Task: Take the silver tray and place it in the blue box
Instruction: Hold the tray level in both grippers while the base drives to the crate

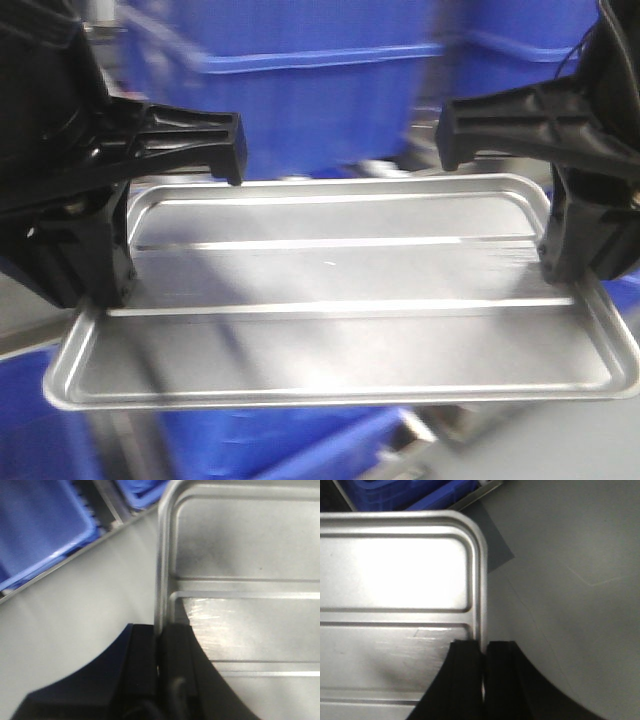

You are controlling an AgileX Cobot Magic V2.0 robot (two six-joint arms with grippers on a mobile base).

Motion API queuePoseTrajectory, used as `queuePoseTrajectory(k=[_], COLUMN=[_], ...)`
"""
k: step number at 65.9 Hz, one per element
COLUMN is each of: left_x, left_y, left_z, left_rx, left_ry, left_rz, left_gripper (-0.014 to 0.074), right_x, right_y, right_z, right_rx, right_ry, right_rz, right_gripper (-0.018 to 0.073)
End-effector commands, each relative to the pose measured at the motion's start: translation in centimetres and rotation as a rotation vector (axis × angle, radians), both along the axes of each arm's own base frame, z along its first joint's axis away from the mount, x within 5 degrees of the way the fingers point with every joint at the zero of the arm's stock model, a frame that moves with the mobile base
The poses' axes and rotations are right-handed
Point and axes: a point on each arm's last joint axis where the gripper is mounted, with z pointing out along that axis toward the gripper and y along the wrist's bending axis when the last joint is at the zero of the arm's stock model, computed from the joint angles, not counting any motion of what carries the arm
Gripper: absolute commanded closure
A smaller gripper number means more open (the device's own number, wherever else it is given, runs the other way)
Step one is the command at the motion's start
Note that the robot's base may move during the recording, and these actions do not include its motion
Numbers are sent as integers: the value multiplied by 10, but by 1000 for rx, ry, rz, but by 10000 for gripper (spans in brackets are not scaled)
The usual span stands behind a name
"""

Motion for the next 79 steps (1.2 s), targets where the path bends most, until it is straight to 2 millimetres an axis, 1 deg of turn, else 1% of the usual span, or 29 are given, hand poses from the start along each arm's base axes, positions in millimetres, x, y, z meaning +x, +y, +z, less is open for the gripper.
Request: queuePoseTrajectory(k=[1, 79], left_x=[-1, -1], left_y=[-5, -5], left_z=[17, 17], left_rx=[-82, -82], left_ry=[-54, -54], left_rz=[-36, -36], left_gripper=[700, 700], right_x=[3, 3], right_y=[5, 5], right_z=[17, 17], right_rx=[67, 65], right_ry=[-92, -91], right_rz=[47, 46], right_gripper=[501, 501])
